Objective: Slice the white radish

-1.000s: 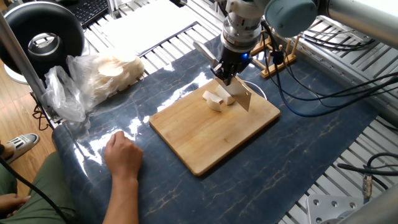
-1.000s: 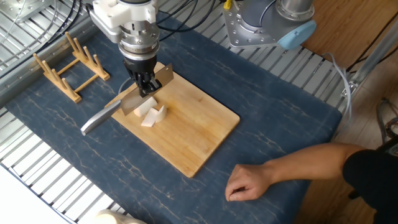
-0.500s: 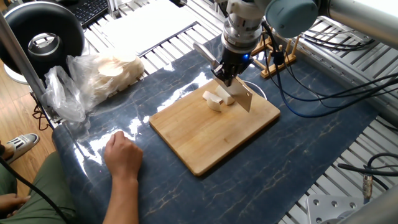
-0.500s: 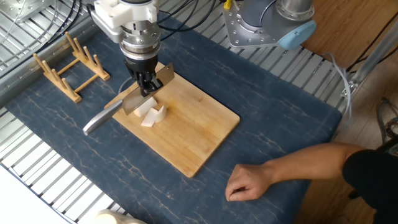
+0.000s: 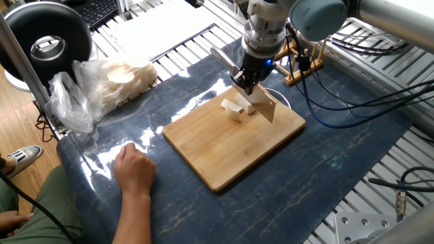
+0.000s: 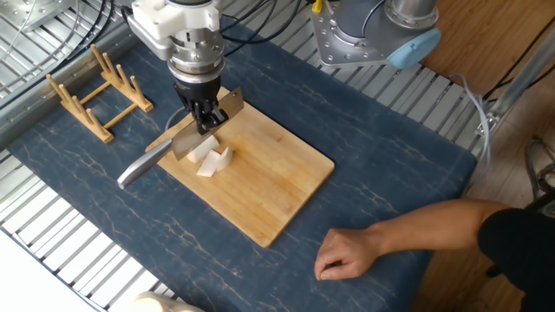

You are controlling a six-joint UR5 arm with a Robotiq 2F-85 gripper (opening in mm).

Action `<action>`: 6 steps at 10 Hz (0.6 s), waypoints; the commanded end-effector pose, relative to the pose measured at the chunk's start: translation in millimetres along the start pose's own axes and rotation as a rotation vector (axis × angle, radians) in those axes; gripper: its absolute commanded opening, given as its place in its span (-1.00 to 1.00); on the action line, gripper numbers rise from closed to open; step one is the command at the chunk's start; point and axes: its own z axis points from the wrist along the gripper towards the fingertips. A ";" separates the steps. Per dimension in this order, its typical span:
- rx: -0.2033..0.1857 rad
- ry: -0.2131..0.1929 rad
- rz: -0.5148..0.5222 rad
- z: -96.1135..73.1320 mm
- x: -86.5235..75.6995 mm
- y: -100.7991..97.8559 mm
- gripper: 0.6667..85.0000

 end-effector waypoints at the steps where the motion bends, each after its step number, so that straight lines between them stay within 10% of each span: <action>1: -0.015 0.001 0.006 -0.8 -0.1 2.2 -0.99; 6: -0.023 0.005 -0.002 -0.6 0.7 0.6 -0.99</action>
